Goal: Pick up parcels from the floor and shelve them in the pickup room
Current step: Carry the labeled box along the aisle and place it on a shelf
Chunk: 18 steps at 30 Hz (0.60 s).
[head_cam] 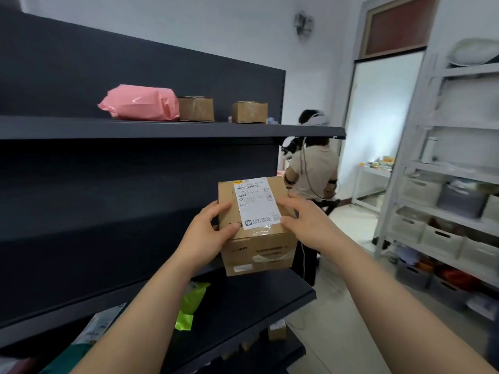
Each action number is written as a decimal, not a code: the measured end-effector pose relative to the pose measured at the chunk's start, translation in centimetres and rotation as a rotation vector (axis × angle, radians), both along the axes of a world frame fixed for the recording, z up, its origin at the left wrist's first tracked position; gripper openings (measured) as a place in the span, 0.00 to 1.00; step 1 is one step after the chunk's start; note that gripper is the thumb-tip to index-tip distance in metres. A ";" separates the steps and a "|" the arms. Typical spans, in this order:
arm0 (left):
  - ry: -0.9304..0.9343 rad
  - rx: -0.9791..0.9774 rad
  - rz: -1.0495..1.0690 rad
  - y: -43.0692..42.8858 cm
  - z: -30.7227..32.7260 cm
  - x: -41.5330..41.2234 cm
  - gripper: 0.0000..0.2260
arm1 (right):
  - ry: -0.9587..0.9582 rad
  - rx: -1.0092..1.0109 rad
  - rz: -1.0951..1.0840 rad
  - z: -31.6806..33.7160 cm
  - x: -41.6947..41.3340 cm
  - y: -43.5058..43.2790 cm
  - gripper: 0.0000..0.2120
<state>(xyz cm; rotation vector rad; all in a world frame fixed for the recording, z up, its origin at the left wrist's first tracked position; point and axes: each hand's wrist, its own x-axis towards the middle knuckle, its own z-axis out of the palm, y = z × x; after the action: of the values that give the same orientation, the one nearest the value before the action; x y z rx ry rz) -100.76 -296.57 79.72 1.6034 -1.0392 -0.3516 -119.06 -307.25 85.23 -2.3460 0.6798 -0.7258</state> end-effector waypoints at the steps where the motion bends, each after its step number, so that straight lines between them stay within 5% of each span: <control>1: 0.000 -0.007 0.023 -0.1 0.3 0.1 0.25 | -0.001 -0.004 0.017 0.2 0.4 -0.5 0.23; 18: 0.020 0.038 0.314 3.3 2.5 5.6 0.24 | -0.007 0.111 0.260 0.4 10.7 -2.3 0.23</control>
<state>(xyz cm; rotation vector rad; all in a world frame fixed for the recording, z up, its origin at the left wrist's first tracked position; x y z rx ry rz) -95.11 -293.26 82.23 1.7617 -0.7534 -0.1751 -108.33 -309.55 85.59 -2.2727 0.3899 -0.5654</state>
